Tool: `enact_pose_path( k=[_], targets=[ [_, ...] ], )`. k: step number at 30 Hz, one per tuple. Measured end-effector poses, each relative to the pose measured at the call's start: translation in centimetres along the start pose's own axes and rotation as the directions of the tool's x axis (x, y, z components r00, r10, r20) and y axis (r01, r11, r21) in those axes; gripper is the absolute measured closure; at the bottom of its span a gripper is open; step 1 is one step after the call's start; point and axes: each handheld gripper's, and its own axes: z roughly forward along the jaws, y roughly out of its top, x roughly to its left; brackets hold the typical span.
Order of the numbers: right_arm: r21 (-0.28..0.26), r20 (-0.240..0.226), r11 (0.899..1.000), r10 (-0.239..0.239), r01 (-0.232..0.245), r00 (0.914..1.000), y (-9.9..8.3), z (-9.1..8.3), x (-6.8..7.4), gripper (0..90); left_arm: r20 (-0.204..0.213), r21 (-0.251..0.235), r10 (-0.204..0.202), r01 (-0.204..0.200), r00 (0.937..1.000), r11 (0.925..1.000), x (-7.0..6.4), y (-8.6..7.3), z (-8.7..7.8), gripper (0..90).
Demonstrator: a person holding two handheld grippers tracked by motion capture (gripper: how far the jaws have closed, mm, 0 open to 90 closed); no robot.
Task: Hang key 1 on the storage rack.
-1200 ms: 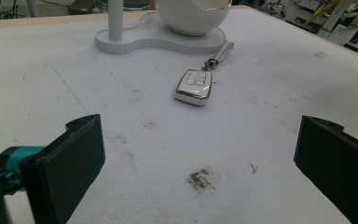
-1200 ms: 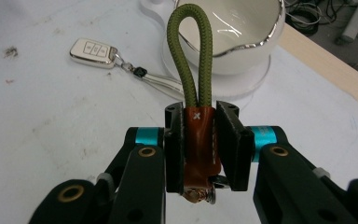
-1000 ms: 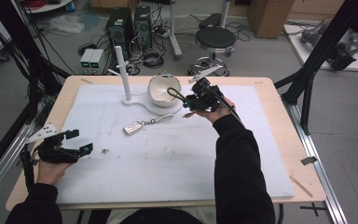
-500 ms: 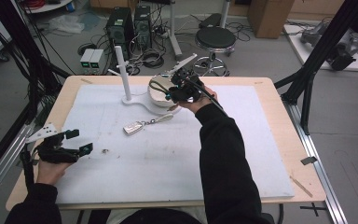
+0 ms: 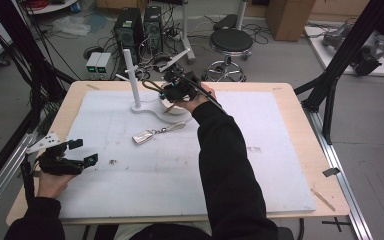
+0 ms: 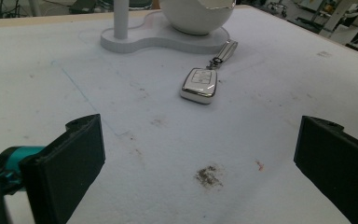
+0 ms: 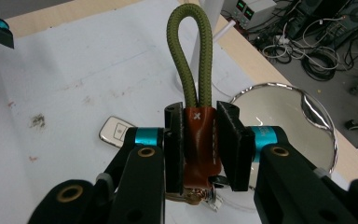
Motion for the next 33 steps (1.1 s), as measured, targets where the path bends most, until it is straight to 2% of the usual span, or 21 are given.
enact_pose_path(
  k=[3,6,9,10,12,16,18,20,23,28,29,33],
  targets=[
    [0.009,0.008,1.000,-0.021,0.021,0.9997,1.2,0.5,0.3,73.0,-0.004,0.001,0.001,-0.001,1.0000,1.0000,0.1,-0.1,-0.1,2.3],
    [-0.003,0.002,1.000,-0.021,0.021,0.9998,1.9,0.6,0.4,72.8,-0.001,0.005,0.003,-0.003,1.0000,1.0000,0.1,-0.1,-0.1,2.3],
    [-0.002,0.023,0.999,-0.054,0.054,0.9983,3.3,1.0,0.9,72.6,-0.005,0.010,0.009,-0.009,0.9999,0.9999,0.1,-0.1,-0.1,2.3],
    [-0.002,0.023,0.999,-0.054,0.054,0.9983,3.3,1.0,0.9,72.6,-0.014,0.018,0.015,-0.014,0.9998,0.9997,0.1,-0.1,-0.1,2.3],
    [-0.001,0.023,0.997,-0.074,0.074,0.9970,4.5,1.4,1.2,72.7,-0.018,0.027,0.022,-0.021,0.9996,0.9994,0.2,-0.2,-0.1,2.3],
    [0.005,0.027,0.996,-0.086,0.085,0.9960,5.8,2.0,1.6,72.6,-0.020,0.016,0.018,-0.018,0.9996,0.9997,0.3,-0.1,-0.3,2.3],
    [0.010,0.042,0.995,-0.102,0.102,0.9939,6.5,2.4,1.8,72.6,-0.020,0.014,0.016,-0.015,0.9997,0.9998,0.3,-0.1,-0.3,2.3],
    [0.013,0.066,0.990,-0.139,0.138,0.9882,7.4,3.1,2.3,72.6,-0.019,0.013,0.015,-0.015,0.9997,0.9998,0.3,-0.2,-0.3,2.3],
    [0.023,0.079,0.989,-0.146,0.145,0.9861,7.8,3.7,2.4,72.6,-0.020,0.015,0.014,-0.014,0.9997,0.9998,0.4,-0.2,-0.3,2.3],
    [0.040,0.112,0.992,-0.127,0.123,0.9856,8.2,5.0,2.1,72.6,-0.026,0.004,0.009,-0.009,0.9996,1.0000,0.6,-0.2,-0.5,2.3],
    [0.069,0.139,0.989,-0.138,0.130,0.9806,8.1,5.7,2.1,72.6,-0.027,0.001,0.005,-0.005,0.9996,1.0000,0.7,-0.2,-0.6,2.3],
    [0.090,0.153,0.989,-0.133,0.120,0.9793,7.9,6.4,1.9,72.4,-0.028,0.002,0.006,-0.006,0.9996,1.0000,0.7,-0.2,-0.6,2.3]
  ],
)
